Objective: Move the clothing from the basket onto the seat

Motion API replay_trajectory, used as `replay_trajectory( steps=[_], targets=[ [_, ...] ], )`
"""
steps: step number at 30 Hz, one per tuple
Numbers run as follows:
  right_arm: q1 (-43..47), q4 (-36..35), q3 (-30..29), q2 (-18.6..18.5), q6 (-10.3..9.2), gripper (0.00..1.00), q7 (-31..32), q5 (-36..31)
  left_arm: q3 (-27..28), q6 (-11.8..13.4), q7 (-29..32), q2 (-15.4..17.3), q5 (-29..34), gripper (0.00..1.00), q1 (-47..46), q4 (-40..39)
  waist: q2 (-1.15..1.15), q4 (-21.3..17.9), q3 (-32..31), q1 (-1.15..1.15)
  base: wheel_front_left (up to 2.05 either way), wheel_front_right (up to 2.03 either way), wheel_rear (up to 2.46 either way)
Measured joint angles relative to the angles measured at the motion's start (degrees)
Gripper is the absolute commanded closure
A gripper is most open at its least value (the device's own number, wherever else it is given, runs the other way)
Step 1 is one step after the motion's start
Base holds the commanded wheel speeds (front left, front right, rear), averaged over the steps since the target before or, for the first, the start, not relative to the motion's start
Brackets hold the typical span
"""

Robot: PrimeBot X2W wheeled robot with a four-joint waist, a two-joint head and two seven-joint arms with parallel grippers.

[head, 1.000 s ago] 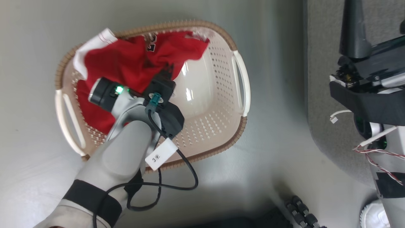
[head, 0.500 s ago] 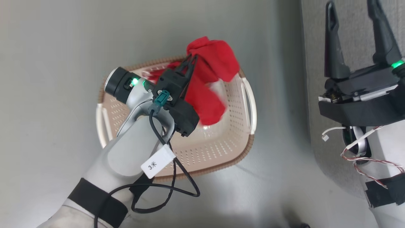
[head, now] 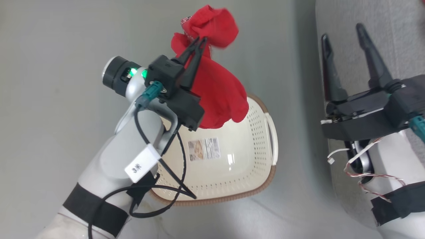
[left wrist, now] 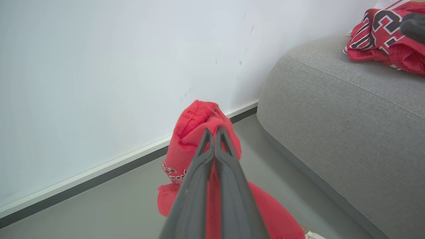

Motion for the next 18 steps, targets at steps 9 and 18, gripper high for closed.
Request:
replay_trajectory(
  steps=[9,18],
  targets=[
    [0.88,4.59,2.09,2.32,1.88,0.0,0.01,0.44,1.42,-1.26,-0.01,0.79,-1.49,1.0,0.01,-0.24,0.0,1.12,-6.6,0.0,0.0,0.0,0.0],
    [1.4,10.14,5.24,3.78,4.56,0.0,0.04,0.44,1.76,-2.26,0.0,0.49,-3.13,1.0,0.05,0.44,0.0,1.44,-13.97,0.0,0.0,0.0,0.0]
  ],
)
